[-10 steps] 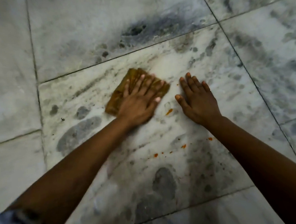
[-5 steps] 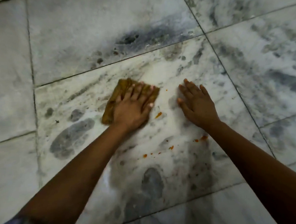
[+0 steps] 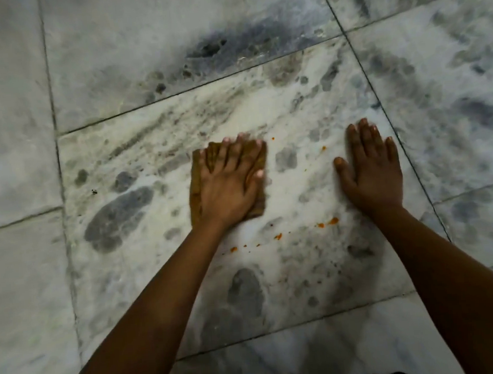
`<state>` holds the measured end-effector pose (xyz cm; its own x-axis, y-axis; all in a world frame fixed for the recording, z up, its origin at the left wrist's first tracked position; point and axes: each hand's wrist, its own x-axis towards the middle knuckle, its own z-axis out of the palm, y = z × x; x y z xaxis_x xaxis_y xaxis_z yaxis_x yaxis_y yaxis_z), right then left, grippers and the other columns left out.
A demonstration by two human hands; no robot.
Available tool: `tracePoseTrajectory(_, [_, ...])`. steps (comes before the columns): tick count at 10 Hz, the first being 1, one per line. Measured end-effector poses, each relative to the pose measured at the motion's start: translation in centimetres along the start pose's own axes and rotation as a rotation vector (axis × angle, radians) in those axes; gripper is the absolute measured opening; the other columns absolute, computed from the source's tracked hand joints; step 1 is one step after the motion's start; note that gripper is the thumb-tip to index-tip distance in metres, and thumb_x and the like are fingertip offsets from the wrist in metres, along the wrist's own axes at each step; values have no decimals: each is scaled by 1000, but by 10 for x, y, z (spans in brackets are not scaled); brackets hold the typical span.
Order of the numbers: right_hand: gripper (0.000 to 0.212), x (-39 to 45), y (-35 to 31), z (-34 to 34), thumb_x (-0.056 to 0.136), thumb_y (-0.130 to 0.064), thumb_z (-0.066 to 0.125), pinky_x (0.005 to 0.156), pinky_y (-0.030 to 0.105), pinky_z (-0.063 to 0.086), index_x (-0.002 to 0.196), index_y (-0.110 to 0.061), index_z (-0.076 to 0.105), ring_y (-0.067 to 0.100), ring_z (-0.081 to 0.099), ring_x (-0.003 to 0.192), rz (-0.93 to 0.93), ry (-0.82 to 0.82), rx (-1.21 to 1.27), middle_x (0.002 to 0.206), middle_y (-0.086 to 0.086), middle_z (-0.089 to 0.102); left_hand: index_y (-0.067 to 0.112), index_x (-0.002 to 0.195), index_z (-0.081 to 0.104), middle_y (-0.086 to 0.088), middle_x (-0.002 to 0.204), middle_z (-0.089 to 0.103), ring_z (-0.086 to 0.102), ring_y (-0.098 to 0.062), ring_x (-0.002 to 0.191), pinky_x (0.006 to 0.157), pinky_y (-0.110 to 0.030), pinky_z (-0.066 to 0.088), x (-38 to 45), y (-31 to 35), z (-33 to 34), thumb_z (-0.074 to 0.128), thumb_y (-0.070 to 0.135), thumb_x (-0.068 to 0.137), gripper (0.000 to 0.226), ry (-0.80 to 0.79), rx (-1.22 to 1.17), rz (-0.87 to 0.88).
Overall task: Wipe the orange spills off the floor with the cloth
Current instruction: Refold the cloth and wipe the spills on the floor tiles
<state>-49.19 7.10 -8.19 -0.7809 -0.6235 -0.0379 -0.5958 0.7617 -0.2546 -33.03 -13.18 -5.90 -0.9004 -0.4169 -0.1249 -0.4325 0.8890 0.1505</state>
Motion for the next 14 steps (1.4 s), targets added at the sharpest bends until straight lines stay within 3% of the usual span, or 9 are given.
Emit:
tracePoseTrajectory(1, [70, 0, -1, 1, 90, -52, 18, 116, 37, 2, 150, -15, 16, 21, 9, 145, 0, 12, 9, 157, 8, 12, 36, 147, 22, 0, 155, 26, 19, -25, 143, 112, -55, 5, -21, -44, -6, 17, 50, 93, 56, 5, 30, -73])
tracePoseTrajectory(3, [69, 0, 0, 3, 90, -51, 21, 116, 36, 1, 150, -16, 17, 20, 8, 145, 3, 40, 16, 158, 8, 12, 35, 149, 17, 0, 159, 13, 7, -26, 146, 113, -59, 1, 71, -84, -27, 23, 43, 99, 51, 49, -54, -461])
tracePoseTrajectory(4, [69, -1, 0, 3, 90, -51, 21, 116, 37, 3, 150, -16, 18, 20, 10, 145, 3, 37, 14, 157, 8, 13, 34, 149, 17, 1, 159, 10, 5, -27, 146, 112, -61, -4, 99, -35, -18, 23, 41, 100, 50, 25, -64, -380])
tracePoseTrajectory(6, [69, 0, 0, 1, 90, -51, 22, 116, 37, 5, 149, -15, 20, 20, 12, 145, 8, 49, 19, 157, 8, 16, 36, 148, 18, 4, 158, 16, 9, -21, 146, 114, -51, -4, 19, 23, 2, 14, 47, 94, 55, -26, -8, 146])
tracePoseTrajectory(8, [69, 0, 0, 2, 91, -50, 23, 116, 37, 6, 149, -15, 21, 21, 14, 144, 7, 58, 17, 157, 9, 16, 35, 148, 18, 2, 158, 15, 7, -23, 146, 114, -54, 3, 79, -15, -14, 18, 43, 97, 52, 2, -20, -117])
tracePoseTrajectory(9, [68, 1, -1, 3, 91, -50, 22, 116, 37, 6, 149, -15, 21, 21, 14, 144, 2, 57, 13, 157, 9, 16, 32, 149, 15, 1, 159, 10, 4, -25, 146, 112, -56, -3, 130, 10, -17, 23, 42, 99, 51, 0, -55, -199])
tracePoseTrajectory(11, [66, 1, -1, 0, 91, -47, 23, 116, 36, 6, 149, -15, 23, 21, 17, 144, 13, 46, 15, 156, 8, 19, 32, 149, 19, -3, 158, 17, 12, -23, 145, 113, -53, -4, 36, 58, 4, 21, 54, 92, 61, -25, 45, 260])
tracePoseTrajectory(12, [65, 1, 0, 1, 91, -45, 24, 116, 35, 5, 149, -15, 24, 21, 17, 144, 15, 56, 14, 156, 8, 20, 35, 148, 17, 0, 157, 20, 17, -23, 145, 114, -55, 2, 3, 22, 3, 23, 55, 93, 59, -37, 81, 272])
tracePoseTrajectory(14, [63, 0, -1, 4, 93, -43, 27, 115, 34, 5, 148, -12, 26, 21, 19, 143, 12, 82, 14, 155, 9, 23, 36, 148, 16, 1, 159, 12, 6, -23, 146, 113, -57, -2, 105, 18, -13, 22, 47, 96, 53, -21, -8, -74])
